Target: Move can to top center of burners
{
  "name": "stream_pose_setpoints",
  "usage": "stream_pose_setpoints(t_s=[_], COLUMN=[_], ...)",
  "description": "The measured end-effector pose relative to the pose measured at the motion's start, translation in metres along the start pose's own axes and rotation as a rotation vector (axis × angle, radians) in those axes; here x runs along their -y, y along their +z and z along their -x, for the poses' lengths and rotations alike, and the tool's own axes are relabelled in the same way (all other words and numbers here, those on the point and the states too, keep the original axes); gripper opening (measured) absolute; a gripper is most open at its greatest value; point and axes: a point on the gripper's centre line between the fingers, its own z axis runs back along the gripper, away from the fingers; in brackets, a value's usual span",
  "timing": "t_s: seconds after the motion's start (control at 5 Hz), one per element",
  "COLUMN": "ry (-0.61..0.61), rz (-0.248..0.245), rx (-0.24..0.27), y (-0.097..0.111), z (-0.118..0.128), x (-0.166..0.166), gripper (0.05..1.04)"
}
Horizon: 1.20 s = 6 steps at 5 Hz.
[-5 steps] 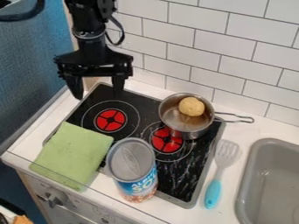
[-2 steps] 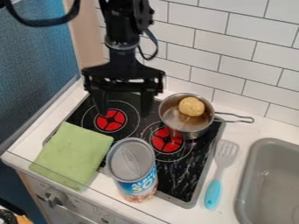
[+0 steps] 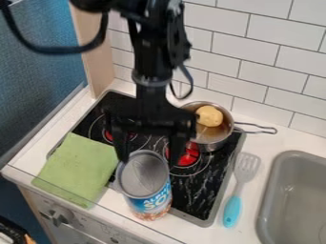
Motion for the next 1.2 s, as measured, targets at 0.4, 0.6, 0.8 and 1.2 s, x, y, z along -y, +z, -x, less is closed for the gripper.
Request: stream_pose_setpoints(t_s=[0.4, 0.6, 0.8, 1.2], ry=[-0.145, -0.156, -0.118, -0.079], rz=[0.059, 0.082, 0.038, -0.065], rx=[-0.063, -0.105, -0.123, -0.037], y=[-0.006, -0.012, -0.036, -0.061], z=[0.049, 0.062, 0.058, 0.048], x=[0.007, 0.005, 0.006, 0.007], gripper=[1.0, 1.0, 1.0, 1.0])
